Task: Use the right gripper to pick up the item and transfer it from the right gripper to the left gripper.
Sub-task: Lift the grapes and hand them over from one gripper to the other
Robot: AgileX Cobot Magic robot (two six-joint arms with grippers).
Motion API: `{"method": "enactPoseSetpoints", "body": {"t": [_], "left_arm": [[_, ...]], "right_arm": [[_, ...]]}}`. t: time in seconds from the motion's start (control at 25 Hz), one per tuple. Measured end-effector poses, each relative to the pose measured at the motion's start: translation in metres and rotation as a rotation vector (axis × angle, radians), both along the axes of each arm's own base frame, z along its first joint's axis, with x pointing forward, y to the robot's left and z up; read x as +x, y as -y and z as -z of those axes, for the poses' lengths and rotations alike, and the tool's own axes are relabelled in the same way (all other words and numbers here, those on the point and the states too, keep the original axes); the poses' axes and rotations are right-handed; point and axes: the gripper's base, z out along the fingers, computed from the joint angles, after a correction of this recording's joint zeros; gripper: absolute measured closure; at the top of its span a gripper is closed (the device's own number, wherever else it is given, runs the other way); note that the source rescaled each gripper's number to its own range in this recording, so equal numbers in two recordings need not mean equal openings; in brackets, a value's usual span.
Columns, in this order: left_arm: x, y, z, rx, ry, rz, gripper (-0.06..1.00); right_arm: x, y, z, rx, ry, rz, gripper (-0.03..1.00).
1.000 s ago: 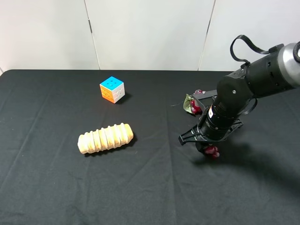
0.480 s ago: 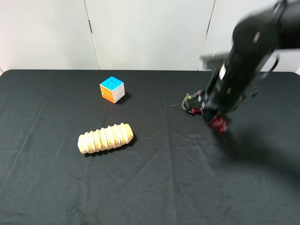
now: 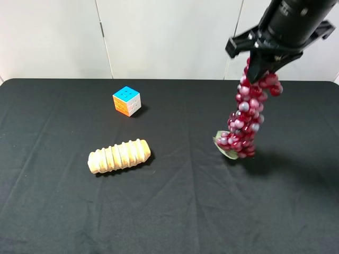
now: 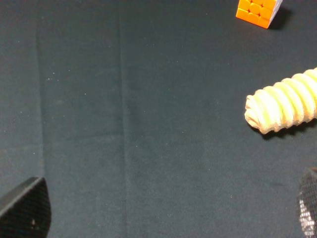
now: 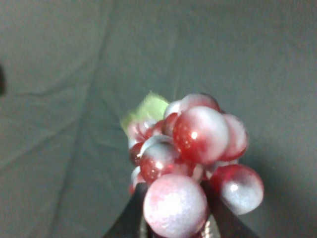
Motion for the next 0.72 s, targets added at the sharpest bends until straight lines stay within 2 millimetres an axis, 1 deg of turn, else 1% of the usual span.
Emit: {"method": "enactPoseSetpoints", "body": {"t": [0.36,0.56,0.72], "left_arm": [[0.0,0.0,0.0,0.0,0.0,0.0,-0.04],[0.0,0.0,0.0,0.0,0.0,0.0,-0.04],[0.0,0.0,0.0,-0.001,0.0,0.001,-0.04]], "right_arm": [[-0.03,0.003,-0.034,0.152,0.036,-0.071,0.97],[-0.045,0.005,-0.048,0.203,0.075,-0.171,0.97],[-0.055,0.005,-0.057,0.225,0.107,-0.277,0.97]]}}
